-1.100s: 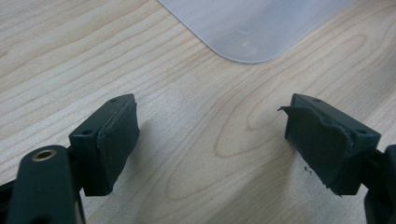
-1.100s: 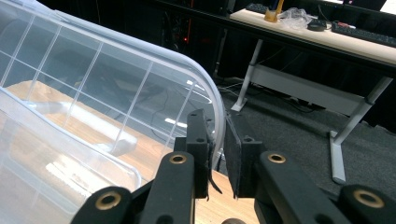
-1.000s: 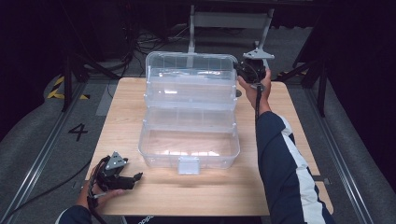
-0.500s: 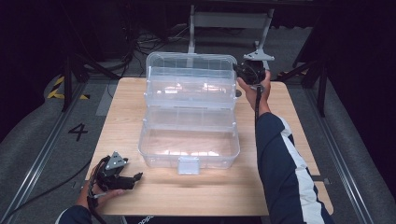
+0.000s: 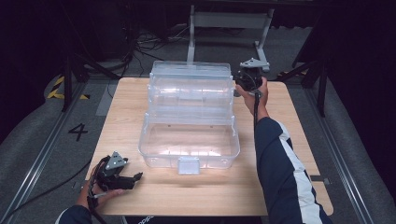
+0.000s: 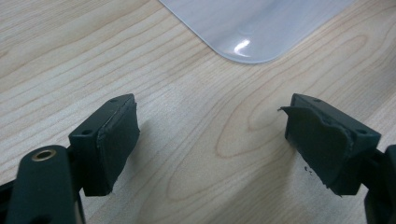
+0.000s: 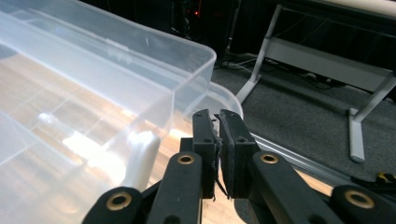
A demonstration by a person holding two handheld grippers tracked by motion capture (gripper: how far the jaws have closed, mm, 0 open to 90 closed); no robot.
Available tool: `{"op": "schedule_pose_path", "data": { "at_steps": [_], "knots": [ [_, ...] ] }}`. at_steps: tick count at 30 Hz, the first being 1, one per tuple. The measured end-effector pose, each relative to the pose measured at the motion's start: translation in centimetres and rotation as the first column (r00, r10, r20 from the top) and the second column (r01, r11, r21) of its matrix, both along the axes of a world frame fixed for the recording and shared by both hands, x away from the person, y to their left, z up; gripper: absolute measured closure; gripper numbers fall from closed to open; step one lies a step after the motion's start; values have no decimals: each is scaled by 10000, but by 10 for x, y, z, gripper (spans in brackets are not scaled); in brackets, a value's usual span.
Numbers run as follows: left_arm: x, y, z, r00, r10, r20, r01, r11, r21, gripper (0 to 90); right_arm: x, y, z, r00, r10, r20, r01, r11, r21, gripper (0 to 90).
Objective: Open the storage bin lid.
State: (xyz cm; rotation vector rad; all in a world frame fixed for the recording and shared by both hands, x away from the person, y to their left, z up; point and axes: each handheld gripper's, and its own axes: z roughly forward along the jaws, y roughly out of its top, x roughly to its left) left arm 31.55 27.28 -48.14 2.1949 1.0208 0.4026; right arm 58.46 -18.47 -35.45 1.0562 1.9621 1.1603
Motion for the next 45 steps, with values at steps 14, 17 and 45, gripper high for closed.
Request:
{"op": "schedule_pose_path", "data": {
  "at_steps": [14, 17, 45],
  "knots": [
    [0, 0, 0, 10000, -12, -4, 12, 10000, 23, 179, -3, 0, 2, 9999, 159, 28, -158, 9998, -156, 855],
    [0, 0, 0, 10000, -17, -3, 17, 10000, 26, 179, -3, 0, 2, 9998, 186, 28, -186, 9997, -172, 855],
    [0, 0, 0, 10000, -11, 5, 11, 10000, 17, 179, -30, -8, 22, 9941, 979, 469, -950, 9937, -600, 846]
  ]
}}
